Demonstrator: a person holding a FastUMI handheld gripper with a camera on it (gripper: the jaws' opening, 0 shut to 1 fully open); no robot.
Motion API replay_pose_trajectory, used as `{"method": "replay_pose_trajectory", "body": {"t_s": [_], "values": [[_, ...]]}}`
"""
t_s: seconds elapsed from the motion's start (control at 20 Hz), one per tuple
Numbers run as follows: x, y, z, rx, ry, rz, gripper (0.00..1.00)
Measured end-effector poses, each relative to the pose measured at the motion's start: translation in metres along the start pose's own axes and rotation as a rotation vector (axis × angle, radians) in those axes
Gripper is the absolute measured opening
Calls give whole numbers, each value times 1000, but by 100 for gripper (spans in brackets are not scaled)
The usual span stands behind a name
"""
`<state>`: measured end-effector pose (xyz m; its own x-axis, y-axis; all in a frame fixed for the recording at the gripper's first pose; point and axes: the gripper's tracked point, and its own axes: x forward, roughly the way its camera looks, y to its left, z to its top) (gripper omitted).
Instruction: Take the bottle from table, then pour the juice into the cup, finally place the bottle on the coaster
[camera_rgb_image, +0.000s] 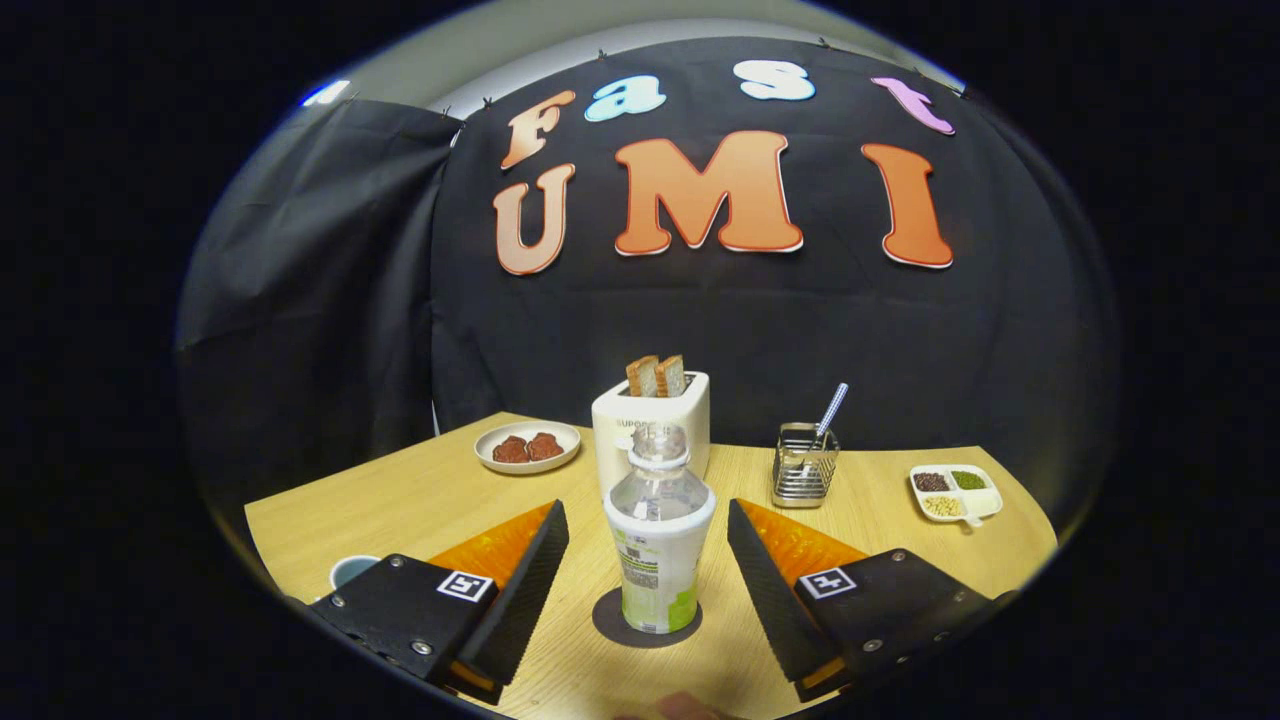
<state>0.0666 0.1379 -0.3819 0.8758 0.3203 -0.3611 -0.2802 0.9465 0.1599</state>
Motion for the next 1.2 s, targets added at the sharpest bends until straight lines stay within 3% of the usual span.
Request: {"method": "replay_pose_trajectory", "body": {"t_s": [0.4, 0.65, 1.2], "values": [[-105, -2, 126, -42, -233, -34, 97], [-172, -7, 196, -95, -322, -131, 97], [-263, -33, 285, -70, -391, -267, 97]]}}
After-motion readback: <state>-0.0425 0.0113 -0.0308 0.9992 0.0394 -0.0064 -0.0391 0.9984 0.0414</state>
